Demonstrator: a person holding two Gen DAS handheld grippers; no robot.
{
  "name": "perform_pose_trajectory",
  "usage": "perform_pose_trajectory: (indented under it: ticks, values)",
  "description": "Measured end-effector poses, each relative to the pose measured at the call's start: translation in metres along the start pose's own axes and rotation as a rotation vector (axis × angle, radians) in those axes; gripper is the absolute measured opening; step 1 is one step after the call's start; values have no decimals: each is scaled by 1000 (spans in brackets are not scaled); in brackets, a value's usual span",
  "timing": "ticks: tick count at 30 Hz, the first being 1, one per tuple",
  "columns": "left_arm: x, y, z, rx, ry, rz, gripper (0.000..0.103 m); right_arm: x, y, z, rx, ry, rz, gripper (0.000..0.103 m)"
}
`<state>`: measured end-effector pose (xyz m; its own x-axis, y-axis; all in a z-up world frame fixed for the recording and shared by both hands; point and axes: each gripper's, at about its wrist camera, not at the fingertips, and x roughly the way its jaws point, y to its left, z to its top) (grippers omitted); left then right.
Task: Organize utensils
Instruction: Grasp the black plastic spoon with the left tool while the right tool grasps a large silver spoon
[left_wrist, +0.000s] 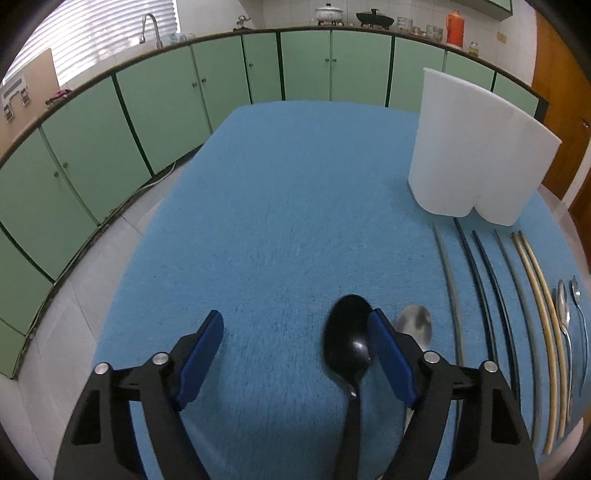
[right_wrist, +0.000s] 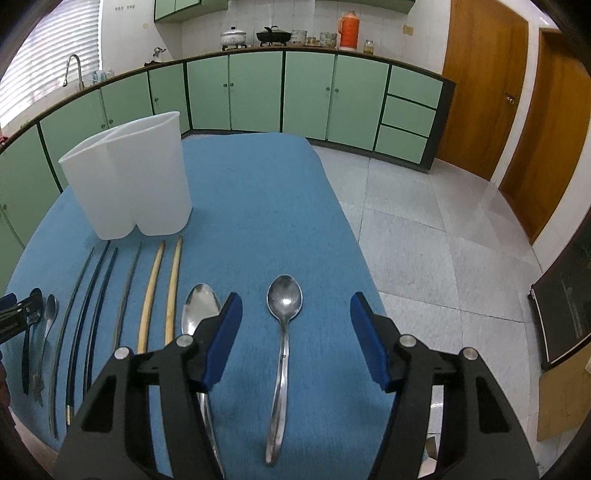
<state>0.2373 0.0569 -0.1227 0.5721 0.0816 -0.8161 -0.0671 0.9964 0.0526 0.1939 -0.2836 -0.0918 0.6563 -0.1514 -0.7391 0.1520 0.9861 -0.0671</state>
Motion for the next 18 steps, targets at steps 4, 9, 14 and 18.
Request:
perform_pose_trajectory:
  ticks: [4,9,14,18]
  values:
    - [4,-2,3,5,-2,-10,77,6,1,-1,-9,11,0,59]
    - [6,-3,7,17,-1,-15,77,11,2,0,-19,19,-8,59]
    - [2,-5,9,38,-8,-20,79,20,3,1,-16,31,-9,59]
    - [-5,-7,10,39,-17,-26,81,24,3,1,-17,39,-6,59]
